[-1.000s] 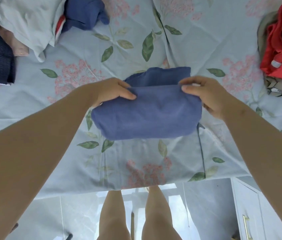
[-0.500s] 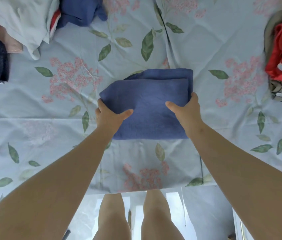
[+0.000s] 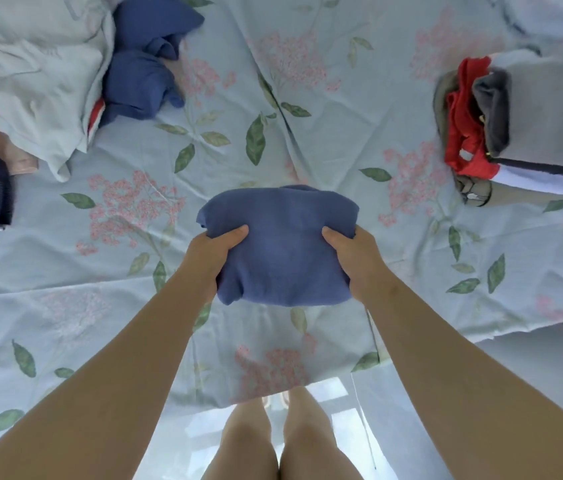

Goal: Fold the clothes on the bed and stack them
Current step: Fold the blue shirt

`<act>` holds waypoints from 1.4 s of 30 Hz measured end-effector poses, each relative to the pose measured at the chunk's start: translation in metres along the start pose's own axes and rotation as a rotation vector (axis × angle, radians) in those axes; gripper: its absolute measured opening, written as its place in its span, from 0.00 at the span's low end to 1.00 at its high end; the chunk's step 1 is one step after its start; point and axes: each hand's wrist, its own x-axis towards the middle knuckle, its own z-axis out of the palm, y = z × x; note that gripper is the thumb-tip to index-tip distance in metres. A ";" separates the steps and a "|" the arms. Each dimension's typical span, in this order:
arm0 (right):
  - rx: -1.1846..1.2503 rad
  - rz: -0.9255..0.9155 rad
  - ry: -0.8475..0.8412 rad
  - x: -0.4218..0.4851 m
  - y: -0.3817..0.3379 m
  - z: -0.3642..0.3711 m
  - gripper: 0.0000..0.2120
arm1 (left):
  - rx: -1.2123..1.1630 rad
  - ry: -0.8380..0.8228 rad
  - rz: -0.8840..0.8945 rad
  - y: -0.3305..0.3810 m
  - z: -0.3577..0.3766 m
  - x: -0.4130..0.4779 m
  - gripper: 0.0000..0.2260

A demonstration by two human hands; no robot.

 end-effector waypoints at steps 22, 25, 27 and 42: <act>0.144 -0.173 0.277 -0.043 -0.097 -0.329 0.05 | 0.119 -0.248 0.233 0.119 0.305 -0.129 0.12; 0.100 -0.195 0.273 -0.023 -0.118 -0.383 0.05 | 0.117 -0.252 0.245 0.138 0.361 -0.131 0.11; 0.086 -0.210 0.273 -0.011 -0.129 -0.412 0.06 | 0.110 -0.256 0.274 0.151 0.391 -0.130 0.13; -0.221 -0.096 0.338 0.050 -0.136 -0.480 0.25 | 0.515 -0.036 0.378 0.172 0.454 -0.097 0.28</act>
